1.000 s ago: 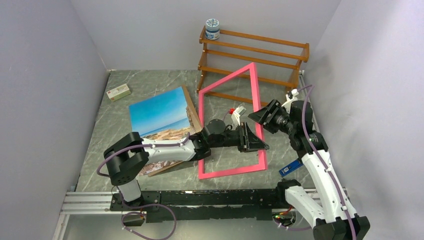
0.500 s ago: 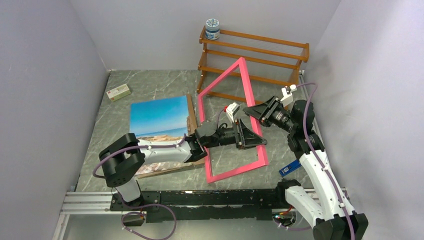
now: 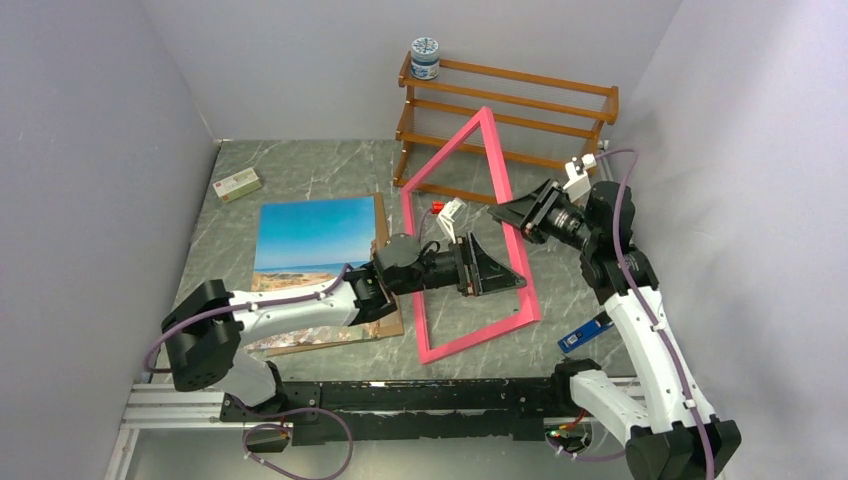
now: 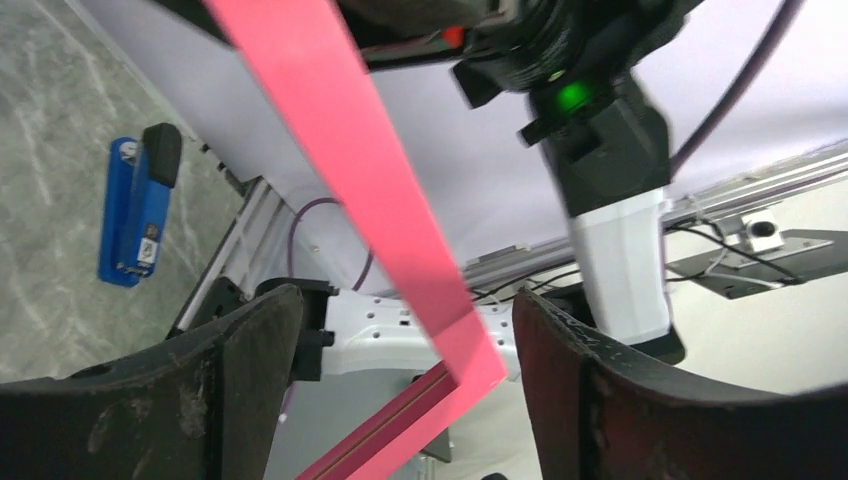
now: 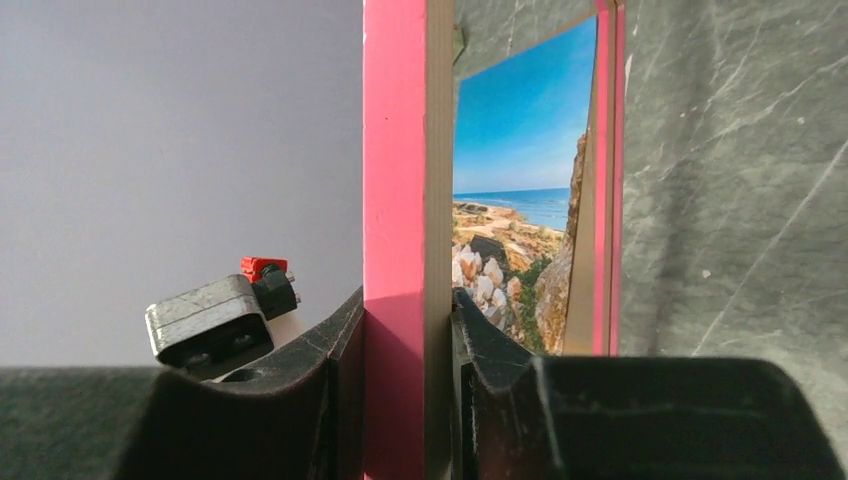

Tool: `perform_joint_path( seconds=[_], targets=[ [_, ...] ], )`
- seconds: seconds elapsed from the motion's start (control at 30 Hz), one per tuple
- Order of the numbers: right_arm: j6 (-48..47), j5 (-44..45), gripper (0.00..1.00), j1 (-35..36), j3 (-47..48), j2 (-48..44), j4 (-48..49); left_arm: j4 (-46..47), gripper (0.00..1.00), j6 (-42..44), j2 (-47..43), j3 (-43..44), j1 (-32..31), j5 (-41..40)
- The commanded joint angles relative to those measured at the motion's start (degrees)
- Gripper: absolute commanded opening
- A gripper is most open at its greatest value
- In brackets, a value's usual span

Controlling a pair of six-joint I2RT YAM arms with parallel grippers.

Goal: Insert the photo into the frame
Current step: Turn over the photo frame at the center of the board.

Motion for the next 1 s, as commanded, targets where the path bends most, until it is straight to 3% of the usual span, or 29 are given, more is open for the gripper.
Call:
perform_joint_path(
  seconds=[0.0,0.1,0.37,0.63,0.8,0.97],
  targets=[
    [-5.08,3.38,0.00,-0.22,8.94,0.03,-8.06,-9.91,0.87,8.11,-4.27,0.13,-0.19,-2.81],
    [-8.15,5.63,0.00,-0.21,10.98,0.68,-13.83,-15.25,0.94,10.82,-6.40,-0.08,-0.19,-5.44],
    [-15.98,13.39,0.00,-0.28,16.66,2.07,-25.32,-26.39,0.94,16.65,-12.47,-0.85,-0.16,-11.92],
    [-23.21,17.21,0.00,-0.12,26.80,6.53,-34.97,-47.10,0.94,18.15,-17.27,0.56,1.08,-30.43],
    [-23.90,19.84,0.00,2.84,29.01,9.94,-38.13,-54.37,0.94,16.93,-20.61,0.69,6.24,-35.65],
    [-21.83,27.54,0.00,12.81,29.61,13.93,-38.17,-56.43,0.94,17.21,-23.11,0.74,16.59,-31.25]
  ],
)
